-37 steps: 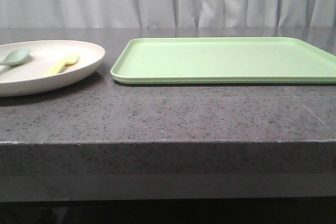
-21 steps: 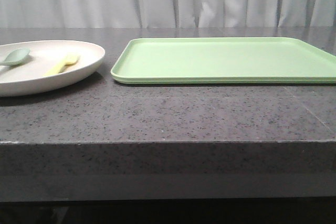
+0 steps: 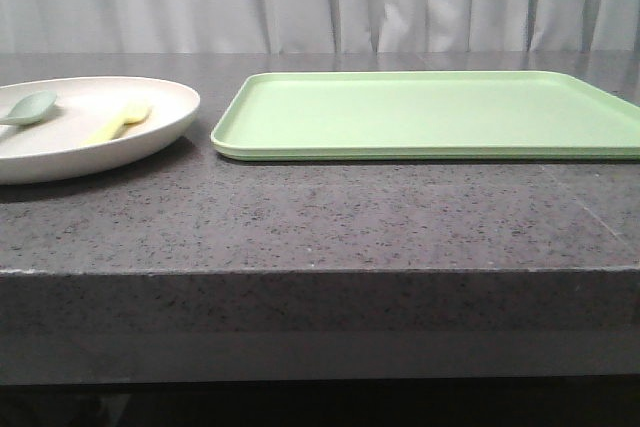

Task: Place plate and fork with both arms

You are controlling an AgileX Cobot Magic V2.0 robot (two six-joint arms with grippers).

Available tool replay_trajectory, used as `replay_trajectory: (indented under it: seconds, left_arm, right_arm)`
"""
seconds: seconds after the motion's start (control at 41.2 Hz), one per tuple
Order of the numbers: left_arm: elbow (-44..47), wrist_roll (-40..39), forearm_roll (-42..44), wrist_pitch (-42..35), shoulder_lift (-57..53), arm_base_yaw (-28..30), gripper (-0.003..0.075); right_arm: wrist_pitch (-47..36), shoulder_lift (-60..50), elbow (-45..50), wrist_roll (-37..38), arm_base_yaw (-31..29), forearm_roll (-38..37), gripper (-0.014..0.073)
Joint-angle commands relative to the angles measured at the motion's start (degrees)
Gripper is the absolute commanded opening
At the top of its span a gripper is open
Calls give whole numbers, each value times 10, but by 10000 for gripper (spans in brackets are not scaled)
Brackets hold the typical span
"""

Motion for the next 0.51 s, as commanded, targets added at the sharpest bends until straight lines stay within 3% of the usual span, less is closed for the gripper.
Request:
replay_trajectory:
  seconds: [0.0,0.34,0.486]
  left_arm:
    - [1,-2,-4,-49,-12,-4,-18]
    - [1,-2,-4,-54,-12,-4,-18]
    - [1,-2,-7,-99,-12,-4,-18]
  right_arm:
    - [-52,0,-2,-4,-4,1,-64]
    - [-117,0,-2,-4,-4,15,-64]
    - [-118,0,-2,-4,-4,43,-64]
